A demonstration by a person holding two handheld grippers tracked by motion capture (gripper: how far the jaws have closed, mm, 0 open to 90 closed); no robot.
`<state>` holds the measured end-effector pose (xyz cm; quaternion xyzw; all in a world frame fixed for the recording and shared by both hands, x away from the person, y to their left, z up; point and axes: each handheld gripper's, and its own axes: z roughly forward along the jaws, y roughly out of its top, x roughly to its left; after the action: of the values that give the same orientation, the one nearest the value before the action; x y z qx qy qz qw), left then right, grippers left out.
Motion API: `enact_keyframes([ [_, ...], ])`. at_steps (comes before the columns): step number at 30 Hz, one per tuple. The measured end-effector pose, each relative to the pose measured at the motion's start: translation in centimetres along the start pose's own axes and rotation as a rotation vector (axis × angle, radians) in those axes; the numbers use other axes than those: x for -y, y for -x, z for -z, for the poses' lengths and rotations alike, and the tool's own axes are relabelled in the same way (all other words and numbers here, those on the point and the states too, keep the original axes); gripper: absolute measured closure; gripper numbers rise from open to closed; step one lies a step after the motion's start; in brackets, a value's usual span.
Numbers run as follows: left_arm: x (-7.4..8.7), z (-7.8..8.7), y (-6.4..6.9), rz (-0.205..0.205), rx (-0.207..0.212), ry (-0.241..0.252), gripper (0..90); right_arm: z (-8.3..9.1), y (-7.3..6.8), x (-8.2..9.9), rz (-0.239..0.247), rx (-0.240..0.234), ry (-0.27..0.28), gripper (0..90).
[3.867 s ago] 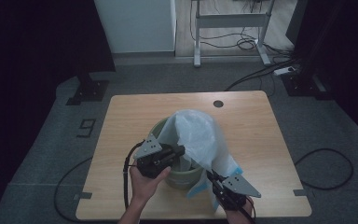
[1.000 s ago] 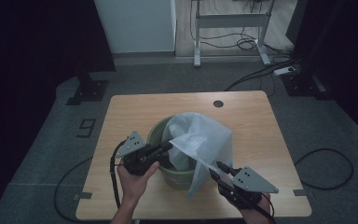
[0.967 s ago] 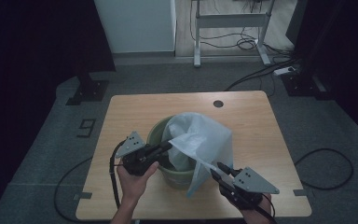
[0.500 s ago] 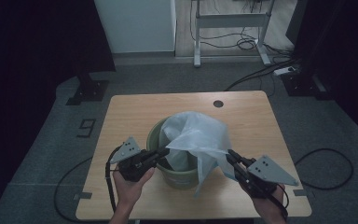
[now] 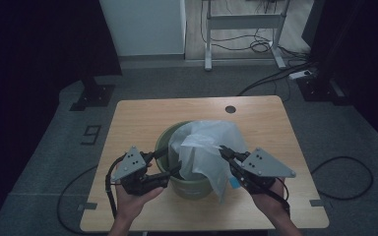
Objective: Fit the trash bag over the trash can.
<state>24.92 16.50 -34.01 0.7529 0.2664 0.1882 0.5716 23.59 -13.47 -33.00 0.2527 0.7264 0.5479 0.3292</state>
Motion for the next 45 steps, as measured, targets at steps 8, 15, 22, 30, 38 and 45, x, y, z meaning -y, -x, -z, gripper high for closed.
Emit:
enact_keyframes([
  [8,-1.3,-2.3,-0.6,-0.012,0.039,-0.034,46.5,-0.4,0.1,-0.1,-0.005,-0.043,0.006,88.9],
  [15,-0.9,-3.5,-0.9,0.034,0.059,-0.03,82.2,-0.8,0.2,0.0,-0.024,-0.058,0.004,88.9],
  [22,-0.6,-3.0,-2.4,0.106,-0.021,-0.018,90.0,-0.3,0.2,0.3,-0.074,-0.043,0.048,58.8],
  [30,0.8,-1.7,-4.7,0.194,-0.079,0.0,90.0,2.4,-0.6,2.7,-0.142,-0.06,0.083,42.7],
  [38,1.2,-0.9,-5.0,0.204,-0.078,0.003,90.0,3.6,-1.7,7.1,-0.165,-0.051,0.018,40.5],
  [45,1.2,-0.6,-5.1,0.205,-0.08,0.001,90.0,3.7,-0.7,10.2,-0.237,0.006,-0.025,40.1],
])
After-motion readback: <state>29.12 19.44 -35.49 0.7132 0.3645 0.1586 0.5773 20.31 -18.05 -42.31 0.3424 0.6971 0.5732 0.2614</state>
